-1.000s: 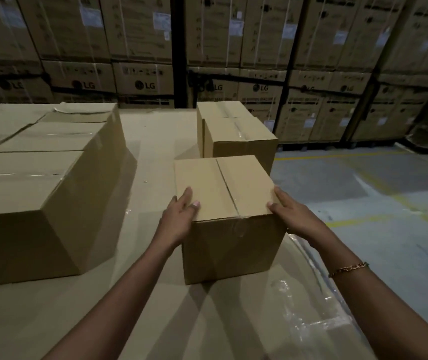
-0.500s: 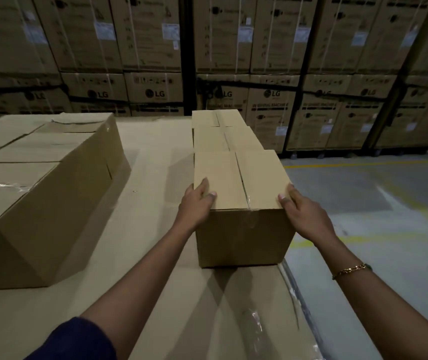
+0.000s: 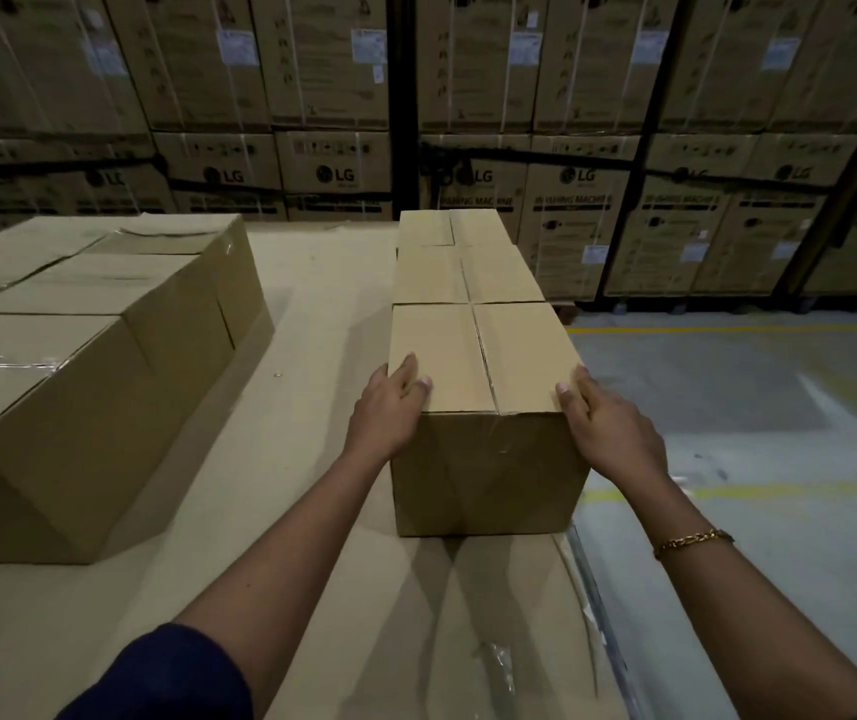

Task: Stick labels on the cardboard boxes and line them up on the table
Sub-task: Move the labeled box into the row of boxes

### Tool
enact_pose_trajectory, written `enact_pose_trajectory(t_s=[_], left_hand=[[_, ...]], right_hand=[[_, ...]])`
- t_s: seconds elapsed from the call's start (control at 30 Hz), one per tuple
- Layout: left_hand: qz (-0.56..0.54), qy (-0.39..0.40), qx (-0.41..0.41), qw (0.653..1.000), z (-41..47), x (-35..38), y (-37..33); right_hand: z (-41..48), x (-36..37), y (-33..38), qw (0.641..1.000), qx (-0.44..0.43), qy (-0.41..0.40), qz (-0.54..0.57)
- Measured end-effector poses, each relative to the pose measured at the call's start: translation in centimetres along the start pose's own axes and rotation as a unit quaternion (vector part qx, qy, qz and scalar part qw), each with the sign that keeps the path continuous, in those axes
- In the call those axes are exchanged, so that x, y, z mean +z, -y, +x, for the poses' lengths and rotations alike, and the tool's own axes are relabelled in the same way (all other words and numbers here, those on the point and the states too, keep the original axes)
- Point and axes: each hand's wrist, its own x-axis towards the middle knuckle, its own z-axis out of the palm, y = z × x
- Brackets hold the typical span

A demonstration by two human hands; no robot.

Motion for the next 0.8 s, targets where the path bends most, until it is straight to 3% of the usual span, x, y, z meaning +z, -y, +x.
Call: enact_pose_trajectory(t_s=[0.3,0.43,0.57,0.67,0.8], left_hand=[[0.004,0.073,0.04,0.996,-1.0,-3.1,1.3],[0.035,-0.014,0.088,0.995,-4.0,-8.8,5.3],[-0.003,-0.108,0.111,0.988,-6.4,-17.5,11.1],[0.027,-0.186,0.091,0.978,-8.0,-24.5,15.4],[0.049,-0.262,0.08,0.961,-9.7,-34.0,22.3]], right_hand=[[-0.3,-1.0,0.6,1.0,0.01,0.018,-0.018],[-0.2,-2.8,3.1,0.999,0.008,0.011,-0.051],[-2.4,-2.2,13.6,0.983,-0.12,-0.085,0.106],[-5.8,0.7,23.8,0.953,-0.184,0.007,0.241],[-9.8,7.8,36.1,0.926,-0.209,0.124,0.288]])
